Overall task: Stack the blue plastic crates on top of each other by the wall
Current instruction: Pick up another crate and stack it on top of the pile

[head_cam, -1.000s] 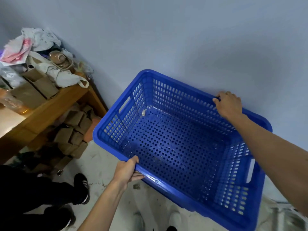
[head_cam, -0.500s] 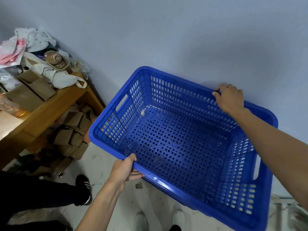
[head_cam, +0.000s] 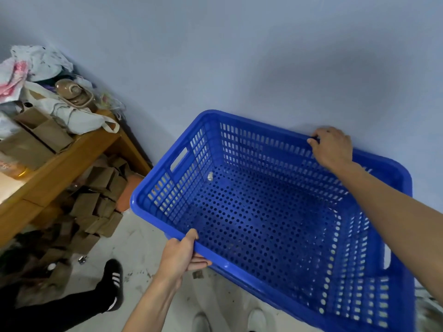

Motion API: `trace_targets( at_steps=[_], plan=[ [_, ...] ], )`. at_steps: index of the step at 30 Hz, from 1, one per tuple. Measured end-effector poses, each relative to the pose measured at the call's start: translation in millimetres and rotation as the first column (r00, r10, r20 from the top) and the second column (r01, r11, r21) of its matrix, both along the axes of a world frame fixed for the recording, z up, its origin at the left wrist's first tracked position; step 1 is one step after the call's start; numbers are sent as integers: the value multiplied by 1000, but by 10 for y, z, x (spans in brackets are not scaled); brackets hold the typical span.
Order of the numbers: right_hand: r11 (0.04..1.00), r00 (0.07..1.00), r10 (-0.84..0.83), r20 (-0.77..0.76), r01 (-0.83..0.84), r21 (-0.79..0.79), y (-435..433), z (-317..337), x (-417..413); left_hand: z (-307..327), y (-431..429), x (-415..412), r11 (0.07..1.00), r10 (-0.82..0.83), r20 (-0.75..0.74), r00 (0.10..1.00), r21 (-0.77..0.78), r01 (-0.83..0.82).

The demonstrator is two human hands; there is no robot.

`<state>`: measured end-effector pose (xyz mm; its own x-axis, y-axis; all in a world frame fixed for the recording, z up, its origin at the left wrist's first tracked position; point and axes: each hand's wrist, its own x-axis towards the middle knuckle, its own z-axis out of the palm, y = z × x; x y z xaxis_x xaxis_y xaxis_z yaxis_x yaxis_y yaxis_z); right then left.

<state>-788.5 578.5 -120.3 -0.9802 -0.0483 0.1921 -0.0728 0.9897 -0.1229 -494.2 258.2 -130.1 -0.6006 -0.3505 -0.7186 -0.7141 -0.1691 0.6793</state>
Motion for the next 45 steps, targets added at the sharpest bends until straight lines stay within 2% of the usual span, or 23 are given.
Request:
trace_targets(
  at_steps=[4, 13, 19, 23, 25, 28, 31, 33, 36, 38, 42, 45],
  plan=[
    [1000, 1000, 4, -10, -4, -5, -77, -42, -4, -6, -61, -46, 999, 26, 4, 1000, -31, -26],
    [999, 997, 6, 79, -2, -43, -125, -49, 52, -162, -38, -61, 1000, -13, 16, 1000, -4, 13],
    [999, 966, 35, 257, -35, -2, -138, -2, 239, -112, -97, -38, 997, -68, 50, 996, 43, 66],
    [994, 950, 105, 293, -100, -33, -104, 40, 464, -10, -147, 24, 975, -193, 78, 978, -99, 201],
    [990, 936, 140, 324, -129, -56, -114, 77, 574, 57, -176, 47, 933, -286, 106, 952, -196, 302],
    [983, 896, 185, 403, -164, -87, -128, 141, 765, 155, -217, 53, 824, -431, 166, 887, -327, 462],
    [974, 789, 221, 573, -204, -95, -147, 177, 1053, 201, -301, 40, 711, -561, 158, 813, -412, 570],
    [978, 763, 204, 614, -186, -94, -151, 207, 1326, 236, -356, 4, 565, -659, 135, 740, -561, 605],
    [985, 781, 174, 599, -126, -121, -255, 278, 1806, 331, -462, -53, 353, -772, 71, 632, -779, 519],
    [986, 782, 155, 603, -81, -148, -369, 306, 2143, 358, -548, -84, 171, -852, 119, 510, -857, 487],
    [976, 801, 100, 590, 35, -213, -585, 253, 2766, 302, -712, -97, -182, -936, 306, 172, -843, 506],
    [969, 832, 4, 554, 135, -209, -698, 219, 3208, 219, -855, -89, -320, -912, 404, 64, -802, 504]
  ],
)
